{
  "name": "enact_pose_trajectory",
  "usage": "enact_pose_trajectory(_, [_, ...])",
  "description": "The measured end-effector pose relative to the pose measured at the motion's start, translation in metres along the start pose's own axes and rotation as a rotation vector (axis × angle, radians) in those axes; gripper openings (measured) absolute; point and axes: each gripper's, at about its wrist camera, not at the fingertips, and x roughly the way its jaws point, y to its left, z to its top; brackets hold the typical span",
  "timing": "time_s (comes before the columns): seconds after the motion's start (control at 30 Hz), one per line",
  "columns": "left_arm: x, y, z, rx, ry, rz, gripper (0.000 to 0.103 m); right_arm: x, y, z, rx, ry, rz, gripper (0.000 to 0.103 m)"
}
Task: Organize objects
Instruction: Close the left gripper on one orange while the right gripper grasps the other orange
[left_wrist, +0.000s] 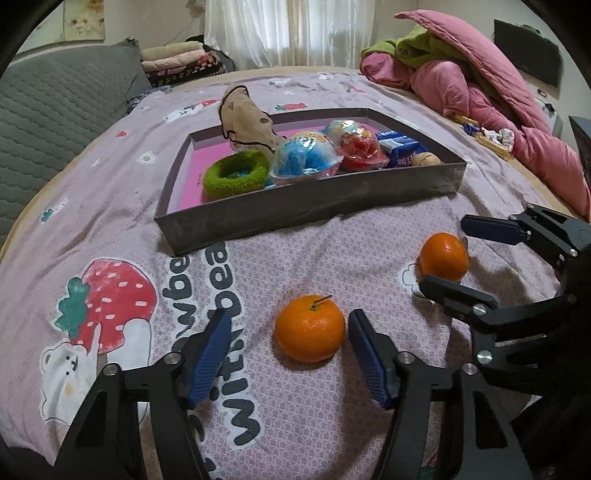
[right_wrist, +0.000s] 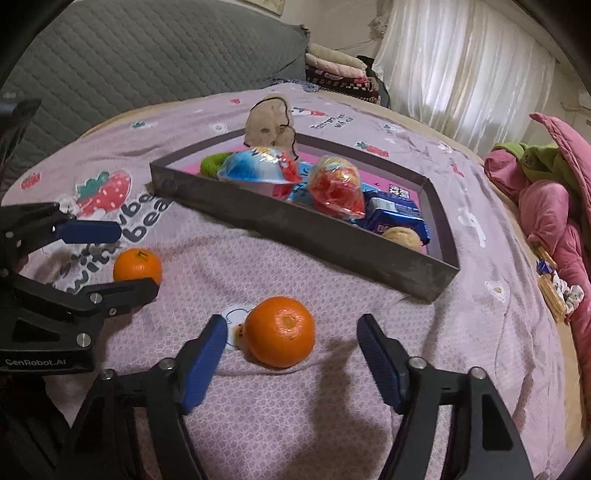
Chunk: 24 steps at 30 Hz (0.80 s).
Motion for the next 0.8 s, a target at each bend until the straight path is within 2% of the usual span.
enact_pose_trajectory(0.1, [0.003,-0.005,-0.001,0.021,0.011,-0.013,0.046,0.004,0.004,-0.001,-0.015,0.014,0.007,0.052])
enact_pose_trajectory(0.23, [0.004,-0.007,-0.002,0.027,0.013,-0.03,0.039,0.005,0.007,-0.002,-0.033,0.015,0.017,0.043])
enact_pose_trajectory(0.63, [0.002,0.002,0.002,-0.027,-0.01,-0.059,0.038,0.001,0.008,-0.001,-0.039,0.002,0.025,0.04])
enact_pose_trajectory(0.8, [-0.009,0.006,0.008,-0.045,-0.046,-0.053,0.038,-0.013,0.006,0.004,-0.013,-0.049,0.043,0.04])
